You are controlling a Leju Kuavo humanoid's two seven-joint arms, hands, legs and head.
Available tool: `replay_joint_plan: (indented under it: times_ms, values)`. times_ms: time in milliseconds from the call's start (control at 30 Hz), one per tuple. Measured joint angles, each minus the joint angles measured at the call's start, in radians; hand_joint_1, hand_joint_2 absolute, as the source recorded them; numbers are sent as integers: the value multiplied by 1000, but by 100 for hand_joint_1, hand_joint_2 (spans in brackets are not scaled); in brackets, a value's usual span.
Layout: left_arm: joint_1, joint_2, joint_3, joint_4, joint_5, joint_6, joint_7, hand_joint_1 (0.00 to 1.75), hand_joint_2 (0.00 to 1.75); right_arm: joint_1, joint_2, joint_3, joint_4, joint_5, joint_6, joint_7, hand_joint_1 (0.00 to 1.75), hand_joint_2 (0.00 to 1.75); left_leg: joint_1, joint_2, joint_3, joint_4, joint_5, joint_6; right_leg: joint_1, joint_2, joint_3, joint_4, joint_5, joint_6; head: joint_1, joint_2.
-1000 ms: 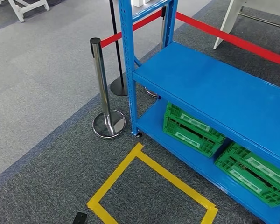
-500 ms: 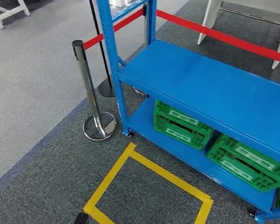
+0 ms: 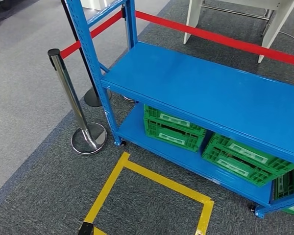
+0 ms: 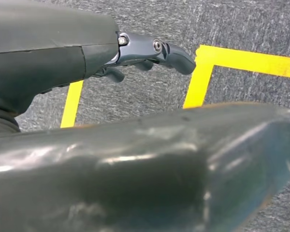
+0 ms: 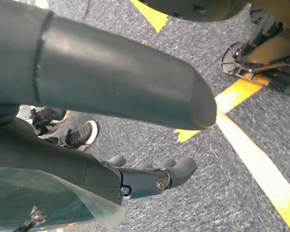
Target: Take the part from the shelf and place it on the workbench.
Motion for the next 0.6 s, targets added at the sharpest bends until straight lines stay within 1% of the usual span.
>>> replay_joint_plan:
  times_ms: [67, 100, 133, 167, 200, 233, 267, 300, 333, 367, 400, 433, 467, 500, 533, 567, 600]
  values:
    - [1, 0, 0, 0, 1, 0, 0, 0, 0, 1, -1, 0, 0, 0, -2, 0, 0, 0, 2, 2, 1, -12, 7, 3, -1, -2, -4, 2, -3, 11, 0, 0]
    - [1, 0, 0, 0, 1, 0, 0, 0, 0, 1, -1, 0, 0, 0, -3, 1, 0, 0, 4, 3, 3, -18, 11, 7, -1, -7, -11, 16, -17, 16, 2, 0]
    - [0, -1, 0, 0, 2, 0, 0, 0, 0, 1, -2, 0, 0, 0, -4, 1, 0, 0, 7, 5, 4, -25, 15, 10, -1, -12, -28, 51, -40, 20, 4, 0]
    - [-1, -2, 0, 0, 2, 0, 0, 0, 0, 0, -2, 0, 0, 0, -4, 2, 0, 0, 8, 7, 4, -27, 17, 13, -2, -18, -52, 103, -72, 24, 5, 0]
    - [0, -3, 0, 0, 2, 0, 0, 0, 0, -1, -2, 0, 0, 0, -5, 2, 0, 0, 9, 9, 2, -27, 18, 14, -3, -22, -82, 170, -105, 27, 7, 0]
    - [0, -4, 0, 0, 2, 0, 0, 0, 0, 0, -2, 0, 0, 0, -5, 2, 0, 0, 9, 12, 1, -27, 18, 14, -5, -25, -109, 231, -129, 31, 8, 0]
    - [1, -4, 0, 0, 2, 0, 0, 0, 0, 1, -2, 0, 0, 0, -5, 2, 0, 0, 9, 14, 1, -26, 18, 14, -7, -26, -124, 266, -137, 35, 7, 0]
    - [1, -4, 0, 0, 2, 0, 0, 0, 0, 2, -3, 0, 0, 0, -5, 3, 0, 0, 9, 15, 1, -26, 18, 14, -10, -27, -121, 266, -126, 39, 8, 0]
    - [1, -4, 0, 0, 2, -1, 0, 0, 0, 2, -3, 0, 0, 1, -6, 3, 0, 0, 10, 16, 1, -25, 17, 13, -13, -29, -98, 222, -96, 42, 8, 0]
    - [1, -4, 0, 0, 2, -1, 0, 0, 0, 2, -4, 0, 0, 1, -6, 4, 0, 0, 12, 16, 2, -22, 16, 10, -16, -33, -61, 152, -60, 45, 8, 0]
    - [0, -4, 0, 0, 2, -1, 0, 0, 0, 0, -5, 0, 0, 1, -6, 4, 0, 0, 11, 16, 1, -17, 14, 5, -16, -37, -24, 82, -36, 47, 8, 0]
    - [0, -4, 0, 0, 2, -1, 0, 0, 0, -1, -5, 0, 0, 1, -6, 4, 0, 0, 9, 16, -1, -12, 11, 0, -17, -39, 4, 31, -22, 44, 8, 0]
    - [0, -4, 0, 0, 1, -1, 0, 0, 0, -3, -5, 0, 0, 1, -6, 4, 0, 0, 8, 16, -3, -8, 10, -6, -16, -40, 19, 3, -20, 39, 8, 0]
    - [0, -3, 0, 0, 1, -2, 0, 0, 0, -3, -5, 0, 0, 1, -6, 5, 0, 0, 6, 17, -5, -6, 10, -12, -14, -38, 23, -3, -24, 33, 8, 0]
    - [0, -3, 0, 0, 1, -2, 0, 0, 0, -2, -5, 0, 0, 2, -6, 5, 0, 0, 7, 17, -6, -4, 11, -16, -14, -37, 24, -3, -21, 24, 8, 0]
    - [0, -3, 0, 0, 1, -2, 0, 0, 0, 0, -5, 0, 0, 2, -6, 6, 0, 0, 8, 17, -7, -2, 9, -21, -15, -37, 23, -4, -19, 18, 9, 0]
    - [0, -3, 0, 0, 1, -2, 0, 0, 0, 1, -6, 0, 0, 2, -7, 6, 0, 0, 9, 16, -11, 10, -1, -26, -15, -36, 23, -5, -17, 12, 8, 0]
